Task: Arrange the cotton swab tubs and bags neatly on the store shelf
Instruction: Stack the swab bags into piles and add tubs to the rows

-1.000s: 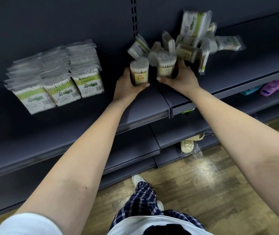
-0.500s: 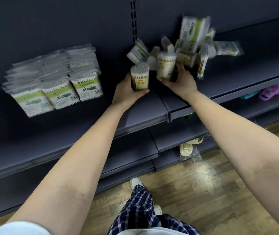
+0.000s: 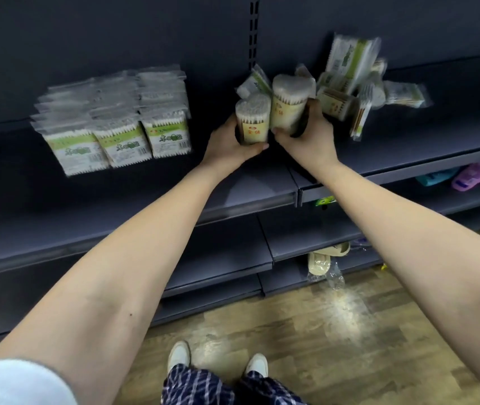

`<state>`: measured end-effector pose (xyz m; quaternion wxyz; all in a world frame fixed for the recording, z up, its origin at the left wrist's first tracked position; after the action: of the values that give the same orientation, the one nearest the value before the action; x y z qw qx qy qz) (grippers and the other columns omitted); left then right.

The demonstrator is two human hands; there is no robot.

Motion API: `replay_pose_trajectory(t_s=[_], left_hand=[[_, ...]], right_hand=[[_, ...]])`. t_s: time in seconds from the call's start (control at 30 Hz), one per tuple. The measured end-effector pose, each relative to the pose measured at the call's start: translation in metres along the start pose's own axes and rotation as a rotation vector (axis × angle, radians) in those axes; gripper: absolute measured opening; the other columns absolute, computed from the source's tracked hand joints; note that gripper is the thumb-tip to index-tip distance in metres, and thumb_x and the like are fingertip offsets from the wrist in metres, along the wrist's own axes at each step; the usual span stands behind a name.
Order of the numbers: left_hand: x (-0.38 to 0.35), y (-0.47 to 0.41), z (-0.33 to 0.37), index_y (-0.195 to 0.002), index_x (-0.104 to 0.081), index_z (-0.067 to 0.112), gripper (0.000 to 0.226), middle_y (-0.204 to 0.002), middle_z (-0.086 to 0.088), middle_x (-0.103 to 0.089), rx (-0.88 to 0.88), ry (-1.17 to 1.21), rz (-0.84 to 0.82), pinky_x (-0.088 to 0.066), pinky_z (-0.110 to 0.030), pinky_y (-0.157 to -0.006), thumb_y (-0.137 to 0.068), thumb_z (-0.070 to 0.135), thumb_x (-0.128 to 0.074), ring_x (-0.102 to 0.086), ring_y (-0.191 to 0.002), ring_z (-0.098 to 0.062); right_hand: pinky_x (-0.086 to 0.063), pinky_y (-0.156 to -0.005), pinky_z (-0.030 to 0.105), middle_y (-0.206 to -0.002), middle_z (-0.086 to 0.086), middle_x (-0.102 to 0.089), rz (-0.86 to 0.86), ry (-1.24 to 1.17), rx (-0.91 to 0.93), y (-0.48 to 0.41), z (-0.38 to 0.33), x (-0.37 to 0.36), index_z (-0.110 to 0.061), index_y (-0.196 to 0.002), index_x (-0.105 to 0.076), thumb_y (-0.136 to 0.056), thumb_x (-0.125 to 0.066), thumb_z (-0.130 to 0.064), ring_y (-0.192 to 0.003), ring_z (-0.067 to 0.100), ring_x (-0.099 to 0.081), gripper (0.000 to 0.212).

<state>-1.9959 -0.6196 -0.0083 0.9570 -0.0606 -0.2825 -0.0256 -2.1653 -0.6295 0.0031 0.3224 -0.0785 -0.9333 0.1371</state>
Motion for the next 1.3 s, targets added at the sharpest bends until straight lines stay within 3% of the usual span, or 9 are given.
replay_pose_trajectory(t_s=[0.1,0.23,0.4,0.57,0.77,0.87,1.0,1.2,1.3], left_hand=[[0.038,0.016,0.011,-0.134,-0.044,0.016,0.070,-0.129,0.002,-0.056,-0.016,0.021,0.054,-0.036,-0.009,-0.084,-0.074,0.029,-0.078,-0.047,-0.109,-0.001],[0.125,0.047,0.002,-0.128,-0.048,0.016,0.062,-0.115,0.008,-0.059,0.022,0.067,0.157,-0.042,-0.009,-0.079,-0.075,0.024,-0.078,-0.054,-0.103,-0.003],[0.257,0.101,-0.034,-0.118,-0.051,0.020,0.049,-0.102,0.014,-0.058,0.086,-0.017,0.297,-0.041,-0.002,-0.068,-0.076,0.025,-0.077,-0.056,-0.091,0.001],[0.358,0.165,-0.093,-0.124,-0.050,0.020,0.059,-0.109,0.010,-0.059,0.175,-0.112,0.426,-0.041,-0.017,-0.081,-0.074,0.034,-0.077,-0.056,-0.099,-0.005],[0.457,0.252,-0.165,-0.125,-0.050,0.015,0.058,-0.108,0.008,-0.058,0.252,-0.121,0.553,-0.041,-0.017,-0.080,-0.075,0.027,-0.078,-0.056,-0.101,-0.007],[0.492,0.289,-0.201,-0.124,-0.050,0.012,0.058,-0.108,0.007,-0.056,0.298,-0.184,0.587,-0.037,-0.013,-0.073,-0.075,0.027,-0.077,-0.053,-0.099,-0.006],[0.524,0.315,-0.244,-0.126,-0.049,0.015,0.062,-0.121,0.000,-0.061,0.350,-0.239,0.570,-0.040,-0.020,-0.079,-0.073,0.032,-0.078,-0.057,-0.109,-0.013],[0.531,0.303,-0.281,-0.128,-0.049,0.014,0.069,-0.125,-0.005,-0.061,0.356,-0.266,0.504,-0.046,-0.028,-0.089,-0.070,0.033,-0.080,-0.057,-0.116,-0.021],[0.509,0.283,-0.287,-0.129,-0.048,0.012,0.069,-0.129,-0.006,-0.059,0.315,-0.284,0.414,-0.040,-0.022,-0.085,-0.071,0.033,-0.080,-0.053,-0.121,-0.023]], right_hand=[[-0.037,-0.084,0.014,-0.122,0.007,-0.057,0.021,-0.031,0.092,-0.001,-0.051,-0.002,-0.004,-0.129,-0.038,-0.078,-0.070,-0.027,-0.111,0.013,-0.051,0.064],[-0.047,-0.093,0.037,-0.118,0.010,-0.061,0.034,-0.025,0.157,-0.007,-0.121,-0.026,-0.004,-0.126,-0.042,-0.071,-0.066,-0.042,-0.111,0.024,-0.057,0.070],[-0.043,-0.088,0.020,-0.125,0.006,-0.058,-0.079,-0.096,0.283,0.007,-0.224,-0.101,-0.007,-0.135,-0.037,-0.081,-0.069,-0.031,-0.112,0.018,-0.056,0.067],[-0.045,-0.077,0.022,-0.117,0.003,-0.063,-0.228,-0.138,0.356,0.045,-0.303,-0.198,-0.008,-0.132,-0.040,-0.080,-0.070,-0.034,-0.101,0.016,-0.060,0.066],[-0.044,-0.078,0.019,-0.118,0.005,-0.062,-0.371,-0.103,0.398,0.109,-0.382,-0.314,-0.011,-0.126,-0.046,-0.078,-0.072,-0.033,-0.102,0.015,-0.060,0.059],[-0.050,-0.088,0.032,-0.122,0.007,-0.056,-0.446,-0.146,0.386,0.141,-0.408,-0.369,-0.013,-0.121,-0.048,-0.074,-0.073,-0.034,-0.107,0.018,-0.058,0.058],[-0.048,-0.094,0.040,-0.126,0.008,-0.052,-0.479,-0.155,0.312,0.171,-0.426,-0.420,-0.014,-0.124,-0.046,-0.073,-0.073,-0.036,-0.115,0.023,-0.053,0.062],[-0.039,-0.096,0.032,-0.134,0.014,-0.045,-0.463,-0.032,0.188,0.188,-0.406,-0.455,-0.008,-0.131,-0.042,-0.081,-0.067,-0.031,-0.126,0.028,-0.041,0.061],[-0.039,-0.094,0.031,-0.132,0.017,-0.047,-0.422,0.063,0.148,0.188,-0.390,-0.457,-0.004,-0.129,-0.042,-0.082,-0.065,-0.032,-0.125,0.031,-0.041,0.059]])
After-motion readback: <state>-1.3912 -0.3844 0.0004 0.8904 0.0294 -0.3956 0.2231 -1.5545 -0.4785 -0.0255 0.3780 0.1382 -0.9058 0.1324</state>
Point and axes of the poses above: each hand's wrist, its own y-axis away from the middle knuckle, its own x-axis out of the back of the hand, z = x × y, the point moved 8 cm from there along -y, towards the middle knuckle
